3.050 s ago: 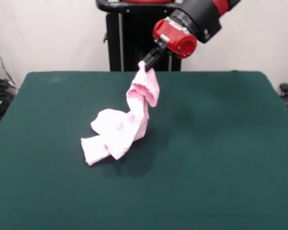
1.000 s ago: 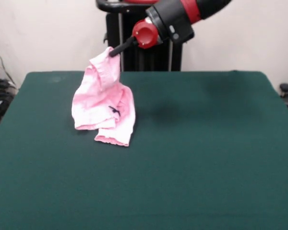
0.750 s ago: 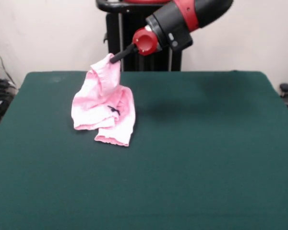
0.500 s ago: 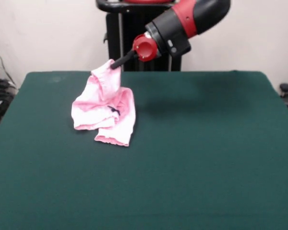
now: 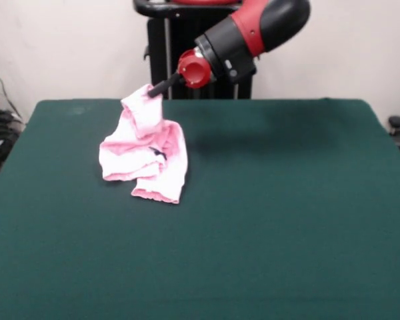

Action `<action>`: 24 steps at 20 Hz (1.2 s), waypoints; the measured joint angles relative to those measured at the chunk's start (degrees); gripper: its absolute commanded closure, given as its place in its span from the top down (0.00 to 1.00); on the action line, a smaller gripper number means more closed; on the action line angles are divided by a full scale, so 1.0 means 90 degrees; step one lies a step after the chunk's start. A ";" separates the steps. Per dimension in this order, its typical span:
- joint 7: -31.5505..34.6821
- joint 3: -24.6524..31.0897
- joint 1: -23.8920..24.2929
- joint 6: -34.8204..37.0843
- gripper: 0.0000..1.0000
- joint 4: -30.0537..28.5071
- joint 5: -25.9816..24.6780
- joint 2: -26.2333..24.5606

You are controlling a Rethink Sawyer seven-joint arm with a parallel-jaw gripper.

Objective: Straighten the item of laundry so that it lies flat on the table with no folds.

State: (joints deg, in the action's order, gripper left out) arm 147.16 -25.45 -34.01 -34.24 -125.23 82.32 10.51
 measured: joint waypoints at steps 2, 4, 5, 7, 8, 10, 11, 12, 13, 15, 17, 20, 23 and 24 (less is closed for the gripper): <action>0.0000 0.0000 0.0000 -0.0001 0.00 -0.0074 0.0000 0.0018; 0.0000 -0.0001 0.0001 -0.0001 0.00 -0.0116 -0.0001 0.0031; 0.0000 -0.0001 0.0003 0.0000 0.00 -0.0182 -0.0034 0.0054; 0.0000 -0.0001 0.0003 -0.0001 0.00 -0.0234 -0.0078 0.0082; 0.0000 -0.0001 0.0002 -0.0001 0.00 -0.0279 -0.0114 0.0112; 0.0000 -0.0002 0.0003 -0.0001 0.00 -0.0342 -0.0152 0.0161; 0.0000 -0.0002 0.0003 -0.0001 0.00 -0.0365 -0.0163 0.0179; 0.0000 -0.0003 0.0003 -0.0001 0.00 -0.0387 -0.0174 0.0197; 0.0000 -0.0002 0.0003 -0.0001 0.00 -0.0397 -0.0180 0.0206; 0.0000 -0.0002 0.0003 -0.0001 0.00 -0.0422 -0.0181 0.0223; 0.0000 -0.0002 0.0003 -0.0001 1.00 -0.0462 -0.0182 0.0225; 0.0000 -0.0002 0.0003 -0.0001 1.00 -0.0493 -0.0182 0.0227; 0.0000 -0.0018 -0.0008 0.0000 1.00 -0.0580 -0.0179 0.0309; 0.0000 -0.0042 -0.0024 0.0008 1.00 -0.0609 -0.0165 0.0374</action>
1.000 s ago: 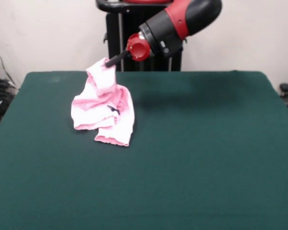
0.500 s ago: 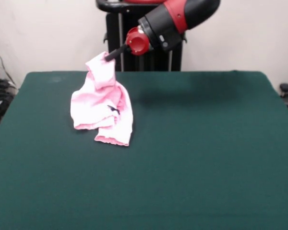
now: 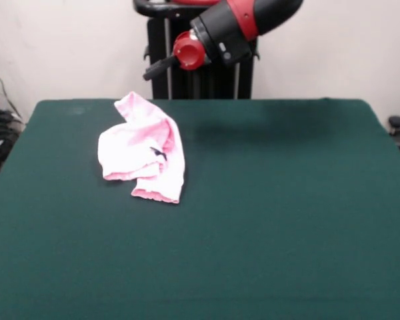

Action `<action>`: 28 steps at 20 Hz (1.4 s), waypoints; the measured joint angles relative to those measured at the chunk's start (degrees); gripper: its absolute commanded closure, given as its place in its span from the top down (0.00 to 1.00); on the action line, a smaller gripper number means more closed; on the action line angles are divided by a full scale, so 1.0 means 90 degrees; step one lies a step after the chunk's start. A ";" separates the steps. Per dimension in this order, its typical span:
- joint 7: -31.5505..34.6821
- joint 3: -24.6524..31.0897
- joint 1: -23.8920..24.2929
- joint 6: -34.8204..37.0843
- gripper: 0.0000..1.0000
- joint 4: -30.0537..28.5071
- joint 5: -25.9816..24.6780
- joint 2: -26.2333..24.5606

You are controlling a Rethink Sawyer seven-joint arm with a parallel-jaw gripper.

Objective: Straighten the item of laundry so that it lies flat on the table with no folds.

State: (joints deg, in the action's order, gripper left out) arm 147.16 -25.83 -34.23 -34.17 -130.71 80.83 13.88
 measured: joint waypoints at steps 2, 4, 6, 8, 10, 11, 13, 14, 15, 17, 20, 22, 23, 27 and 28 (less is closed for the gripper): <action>-0.0005 -0.0062 -0.0039 0.0042 1.00 -0.0036 0.0033 0.0108; -0.0035 -0.0175 -0.0107 0.0159 1.00 -0.0077 0.0110 0.0270; -0.0062 -0.0445 -0.0272 0.0502 1.00 -0.0100 0.0299 0.0504; -0.0064 -0.0702 -0.0427 0.0847 1.00 -0.0101 0.0391 0.0624; -0.0064 -0.1001 -0.0580 0.1262 1.00 -0.0102 0.0390 0.0677; -0.0064 -0.1126 -0.0638 0.1449 1.00 -0.0100 0.0384 0.0686; -0.0064 -0.1484 -0.0736 0.1969 1.00 -0.0069 0.0220 0.0700; -0.0064 -0.1568 -0.0712 0.2101 1.00 -0.0051 0.0087 0.0729; -0.0064 -0.1633 -0.0617 0.2206 1.00 -0.0022 -0.0185 0.0799; -0.0064 -0.1637 -0.0346 0.2251 1.00 0.0034 -0.0796 0.0955; -0.0064 -0.1465 0.0588 0.2203 1.00 0.0215 -0.2470 0.1357; -0.0064 -0.1255 0.1374 0.2178 1.00 0.0403 -0.3783 0.1617; -0.0064 -0.0992 0.2125 0.2176 1.00 0.0622 -0.5060 0.1830; -0.0064 -0.0539 0.3122 0.2194 1.00 0.1041 -0.7015 0.2087; -0.0064 -0.0482 0.3226 0.2206 1.00 0.1101 -0.7255 0.2116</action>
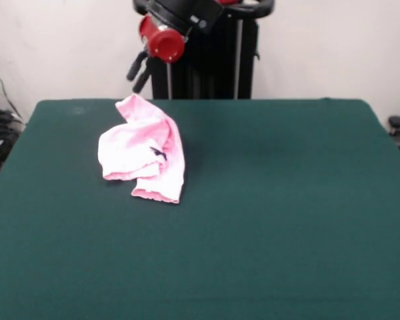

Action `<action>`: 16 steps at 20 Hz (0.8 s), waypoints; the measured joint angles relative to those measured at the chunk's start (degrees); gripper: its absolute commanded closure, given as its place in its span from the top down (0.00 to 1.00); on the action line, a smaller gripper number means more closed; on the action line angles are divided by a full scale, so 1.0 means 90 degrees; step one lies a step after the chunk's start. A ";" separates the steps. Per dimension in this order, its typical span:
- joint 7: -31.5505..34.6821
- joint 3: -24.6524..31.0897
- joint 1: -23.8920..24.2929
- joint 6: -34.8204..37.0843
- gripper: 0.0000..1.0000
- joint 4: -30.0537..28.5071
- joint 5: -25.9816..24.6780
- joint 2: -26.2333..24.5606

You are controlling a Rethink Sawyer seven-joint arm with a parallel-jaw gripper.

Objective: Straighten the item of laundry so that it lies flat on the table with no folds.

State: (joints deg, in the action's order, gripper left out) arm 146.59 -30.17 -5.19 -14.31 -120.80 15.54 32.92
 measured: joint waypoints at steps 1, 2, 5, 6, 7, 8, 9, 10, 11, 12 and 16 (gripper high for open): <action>0.0000 0.0125 0.0198 0.0050 1.00 0.0142 -0.0510 0.0056; 0.0000 0.0211 0.0307 0.0082 1.00 0.0236 -0.0845 0.0093; 0.0000 0.0607 0.0656 0.0345 1.00 0.0605 -0.2100 0.0282; 0.0000 0.0756 0.0752 0.0452 1.00 0.0706 -0.2468 0.0361; 0.0000 0.0861 0.0816 0.0536 1.00 0.0763 -0.2688 0.0421; 0.0000 0.0967 0.0881 0.0621 1.00 0.0821 -0.2908 0.0482; 0.0000 0.1073 0.0941 0.0700 1.00 0.0875 -0.3122 0.0546; 0.0000 0.1202 0.1011 0.0820 1.00 0.0936 -0.3357 0.0633; 0.0000 0.1322 0.1074 0.0947 1.00 0.0992 -0.3573 0.0723; 0.0000 0.1410 0.1116 0.1053 1.00 0.1036 -0.3718 0.0794; 0.0000 0.1662 0.1191 0.1584 1.00 0.1292 -0.4243 0.1098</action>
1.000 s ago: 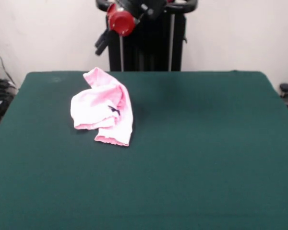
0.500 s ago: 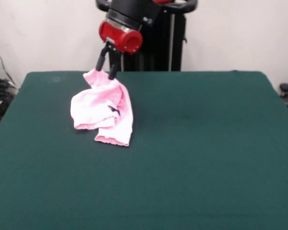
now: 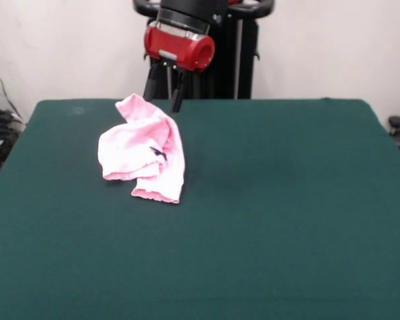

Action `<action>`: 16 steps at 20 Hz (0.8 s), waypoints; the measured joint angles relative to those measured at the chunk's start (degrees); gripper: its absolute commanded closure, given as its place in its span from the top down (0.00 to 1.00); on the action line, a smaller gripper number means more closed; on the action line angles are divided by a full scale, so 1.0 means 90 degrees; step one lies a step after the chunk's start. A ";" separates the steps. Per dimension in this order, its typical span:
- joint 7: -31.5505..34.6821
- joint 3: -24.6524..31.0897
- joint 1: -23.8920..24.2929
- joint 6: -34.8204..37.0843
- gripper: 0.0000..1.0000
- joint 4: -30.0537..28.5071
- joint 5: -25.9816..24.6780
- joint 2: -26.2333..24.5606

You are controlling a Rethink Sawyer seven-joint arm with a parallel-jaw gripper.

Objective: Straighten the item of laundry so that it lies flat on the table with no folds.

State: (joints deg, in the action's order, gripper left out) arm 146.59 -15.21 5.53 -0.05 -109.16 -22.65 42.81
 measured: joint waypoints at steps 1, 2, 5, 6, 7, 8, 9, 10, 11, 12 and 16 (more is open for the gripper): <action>0.0000 0.0042 -0.0024 0.0205 1.00 0.0144 -0.0154 0.0075; 0.0000 0.0042 -0.0057 0.0290 1.00 0.0230 -0.0240 0.0098; 0.0000 -0.0012 -0.0237 0.0393 1.00 0.0488 -0.0475 0.0059; 0.0000 -0.0070 -0.0356 0.0389 1.00 0.0598 -0.0565 0.0010; 0.0000 -0.0095 -0.0400 0.0389 1.00 0.0634 -0.0591 -0.0010; 0.0000 -0.0217 -0.0590 0.0391 1.00 0.0782 -0.0689 -0.0132; 0.0000 -0.0288 -0.0688 0.0386 1.00 0.0853 -0.0723 -0.0204; 0.0000 -0.0356 -0.0782 0.0386 1.00 0.0920 -0.0755 -0.0284; 0.0000 -0.0401 -0.0848 0.0377 1.00 0.0966 -0.0766 -0.0344; 0.0000 -0.0475 -0.0950 0.0354 1.00 0.1038 -0.0773 -0.0455; 0.0000 -0.0520 -0.1068 0.0235 1.00 0.1240 -0.0793 -0.0880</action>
State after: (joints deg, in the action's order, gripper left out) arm 146.59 -19.89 -4.08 2.06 -98.00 -29.79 34.89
